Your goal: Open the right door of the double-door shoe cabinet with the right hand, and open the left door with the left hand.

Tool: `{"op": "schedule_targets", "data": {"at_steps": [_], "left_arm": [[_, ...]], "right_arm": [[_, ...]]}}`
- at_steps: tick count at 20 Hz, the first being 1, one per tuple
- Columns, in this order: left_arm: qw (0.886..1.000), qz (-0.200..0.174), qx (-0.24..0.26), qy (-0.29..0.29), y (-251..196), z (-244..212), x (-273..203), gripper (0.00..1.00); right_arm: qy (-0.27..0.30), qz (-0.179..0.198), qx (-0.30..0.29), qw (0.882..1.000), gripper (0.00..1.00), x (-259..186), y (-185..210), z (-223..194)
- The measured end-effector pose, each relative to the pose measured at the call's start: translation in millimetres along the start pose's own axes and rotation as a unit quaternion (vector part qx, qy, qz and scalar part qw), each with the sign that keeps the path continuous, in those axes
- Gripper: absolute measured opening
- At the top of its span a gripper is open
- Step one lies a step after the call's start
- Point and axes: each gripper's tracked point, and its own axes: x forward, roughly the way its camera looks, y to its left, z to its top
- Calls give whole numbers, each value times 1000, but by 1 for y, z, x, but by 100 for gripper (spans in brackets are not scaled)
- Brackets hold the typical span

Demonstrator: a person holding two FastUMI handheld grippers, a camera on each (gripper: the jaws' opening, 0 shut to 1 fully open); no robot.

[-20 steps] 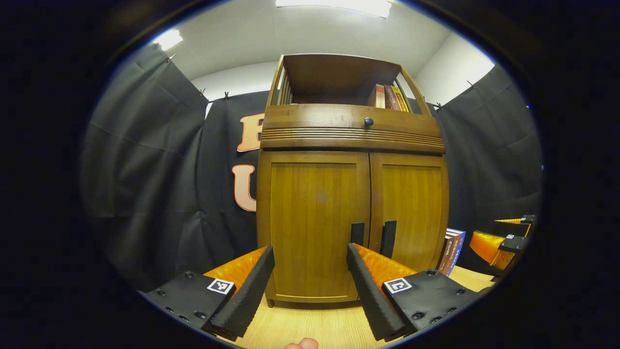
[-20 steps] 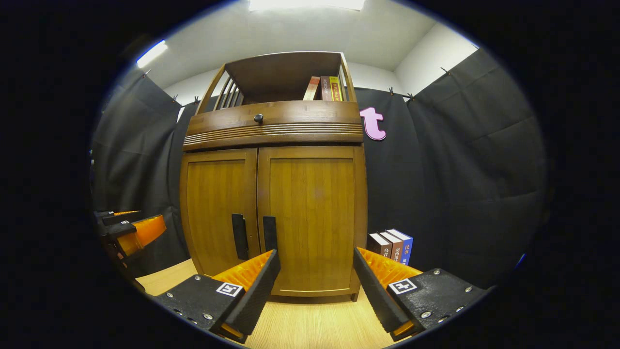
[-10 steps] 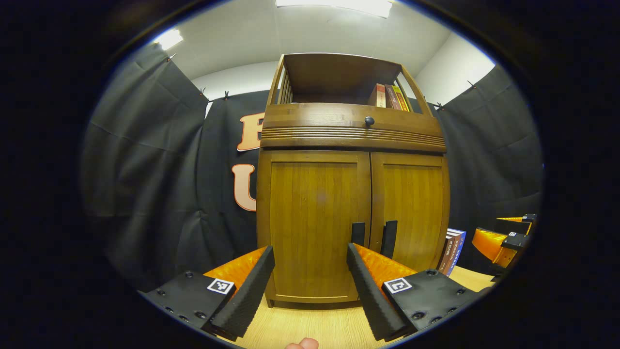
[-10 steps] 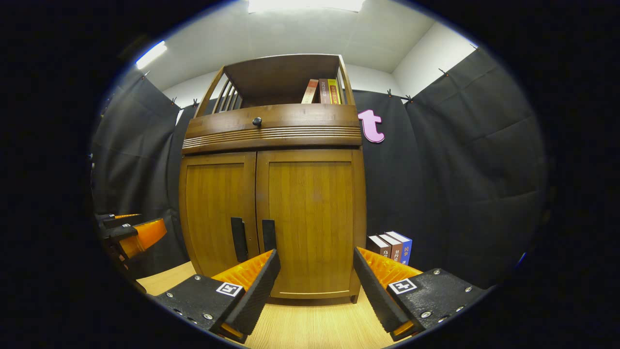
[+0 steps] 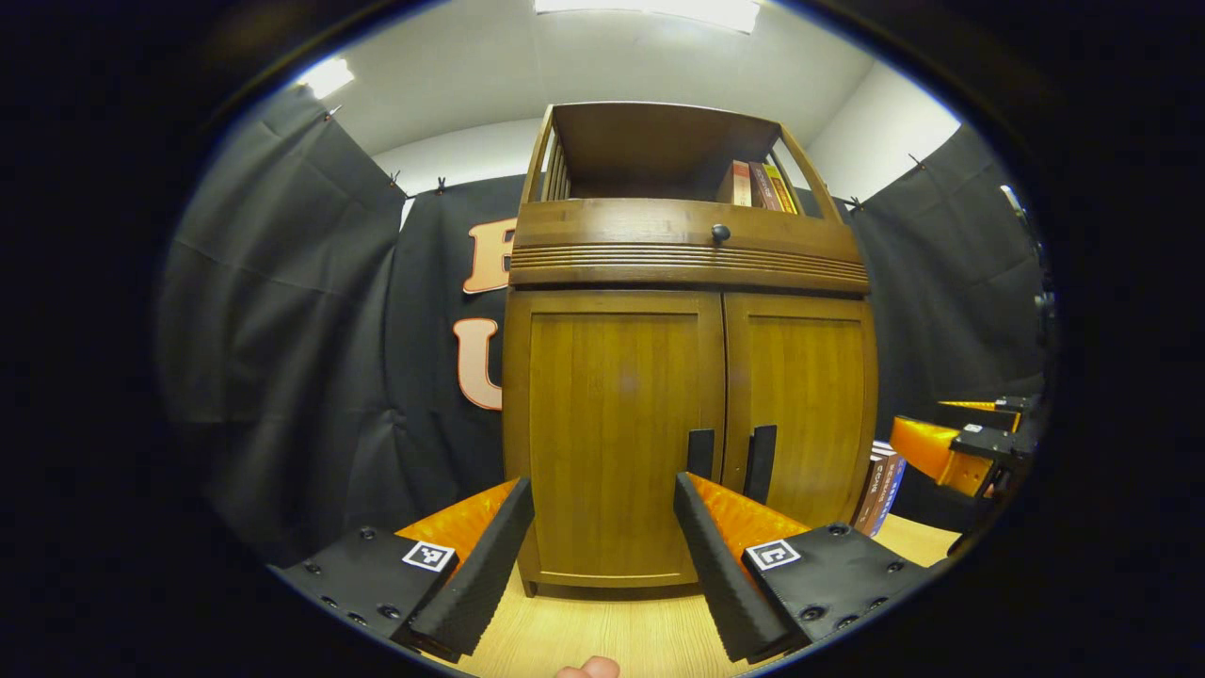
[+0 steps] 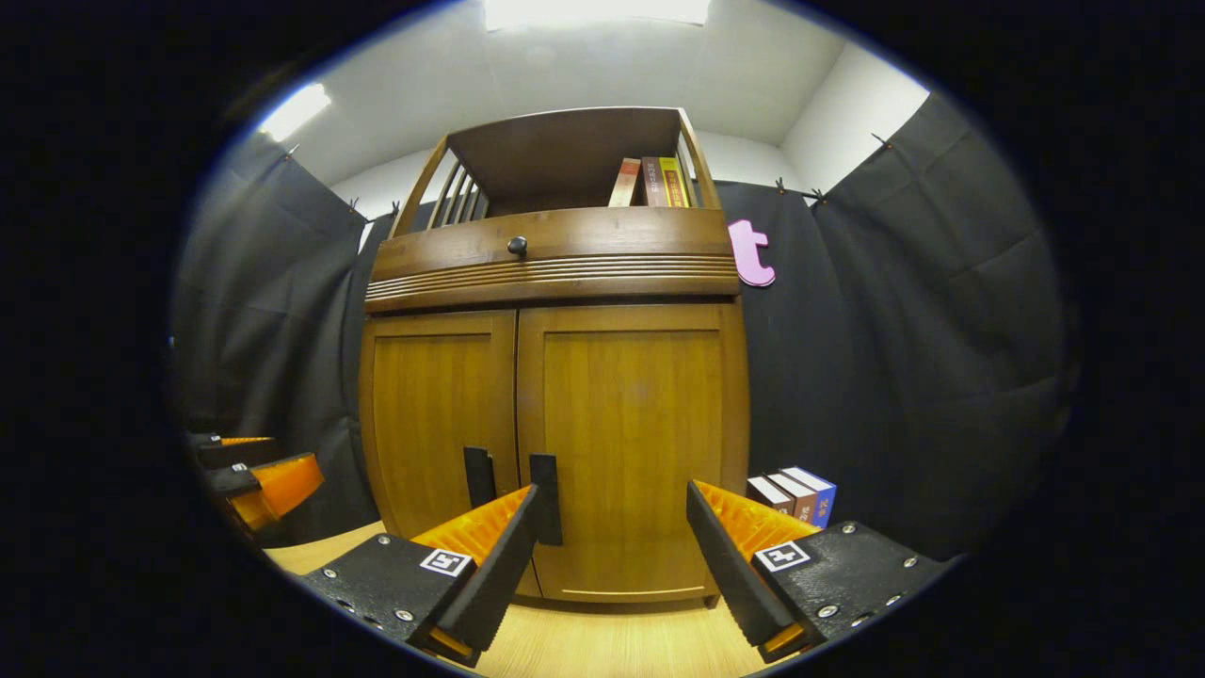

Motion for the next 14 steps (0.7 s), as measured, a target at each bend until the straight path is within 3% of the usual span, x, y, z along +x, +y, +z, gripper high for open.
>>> {"op": "schedule_targets", "data": {"at_steps": [8, 14], "left_arm": [[1000, 11, -16, 5, 7, -1, -15, 96], [1000, 28, -8, 2, 19, 1, -28, 96]], "right_arm": [[2, 48, 13, 999, 94, 83, 35, -6], [63, 55, -5, 996, 94, 141, 49, -58]]}}
